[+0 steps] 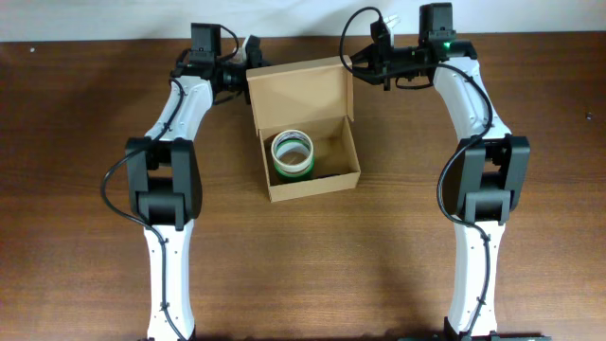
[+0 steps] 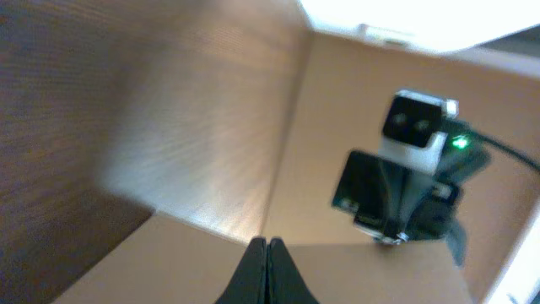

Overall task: Pack container
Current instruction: 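Swing the lid forward with both grippers to close the box, then press down on the closed lid with both grippers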

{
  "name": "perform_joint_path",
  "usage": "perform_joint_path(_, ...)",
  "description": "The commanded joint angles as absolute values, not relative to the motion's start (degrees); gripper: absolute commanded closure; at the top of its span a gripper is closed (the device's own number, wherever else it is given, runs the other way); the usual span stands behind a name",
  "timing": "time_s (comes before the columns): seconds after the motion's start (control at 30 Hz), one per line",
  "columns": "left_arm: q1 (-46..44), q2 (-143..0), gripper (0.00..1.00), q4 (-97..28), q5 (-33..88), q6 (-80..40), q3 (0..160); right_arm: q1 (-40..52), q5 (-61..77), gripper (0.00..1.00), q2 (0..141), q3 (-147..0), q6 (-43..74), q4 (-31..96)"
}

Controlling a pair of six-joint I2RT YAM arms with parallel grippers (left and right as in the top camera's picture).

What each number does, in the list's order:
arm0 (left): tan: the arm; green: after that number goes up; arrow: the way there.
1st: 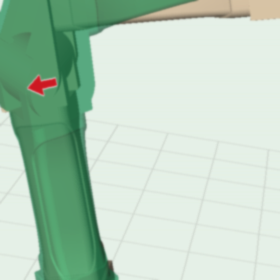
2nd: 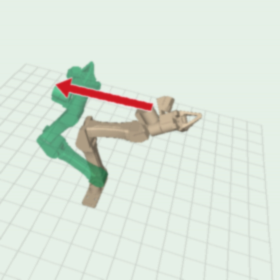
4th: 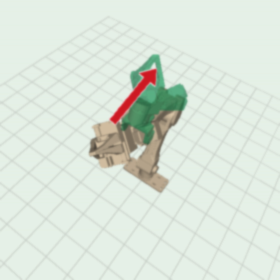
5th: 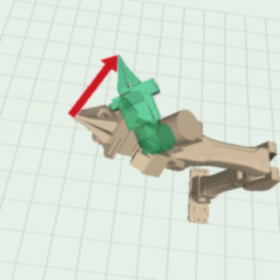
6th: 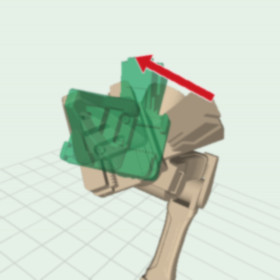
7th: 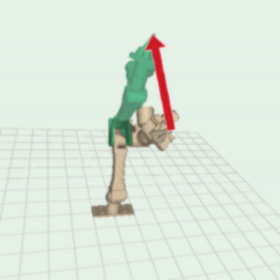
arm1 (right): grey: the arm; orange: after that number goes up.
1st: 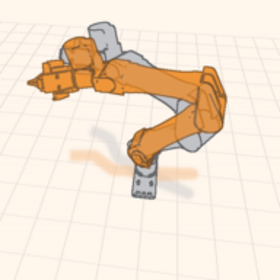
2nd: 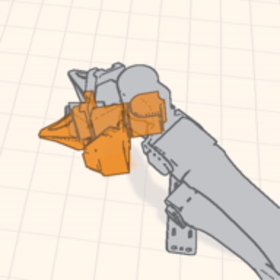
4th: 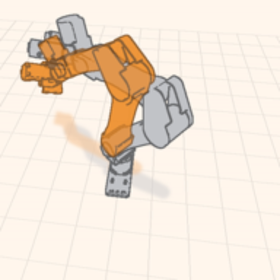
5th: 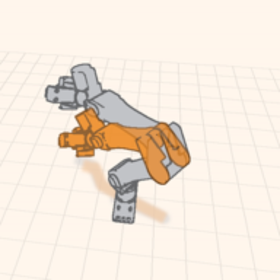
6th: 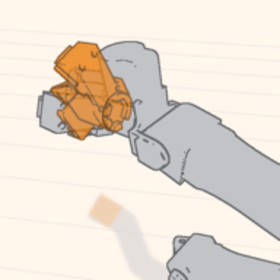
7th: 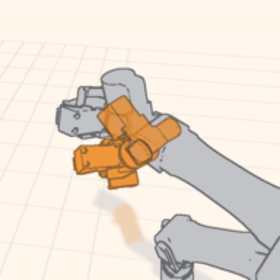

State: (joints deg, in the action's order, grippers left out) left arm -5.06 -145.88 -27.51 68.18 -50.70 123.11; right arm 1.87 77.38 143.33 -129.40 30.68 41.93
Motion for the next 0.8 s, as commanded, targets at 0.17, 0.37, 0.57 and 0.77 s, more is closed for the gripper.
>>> perform_joint_path(0.17, -4.58, -131.61, 0.99, -47.70, 55.51, -30.13, 123.92, 3.79, 64.71, 0.96, 140.77, -134.82, 12.60, 64.45)
perform_joint_path(0.37, -5.74, -127.61, 0.98, -59.72, 49.30, -22.50, 123.92, 5.80, 55.57, 0.96, 140.77, -142.37, 4.60, 78.00)
perform_joint_path(0.57, -7.33, -126.63, 0.98, -69.73, 44.75, -17.50, 123.92, 7.84, 46.33, 0.96, 140.70, -150.67, 1.54, 88.49)
perform_joint_path(0.77, -10.63, -126.02, 0.99, -79.68, 32.45, -13.98, 123.92, 10.09, 32.62, 0.96, 140.20, -156.79, -1.26, 97.36)
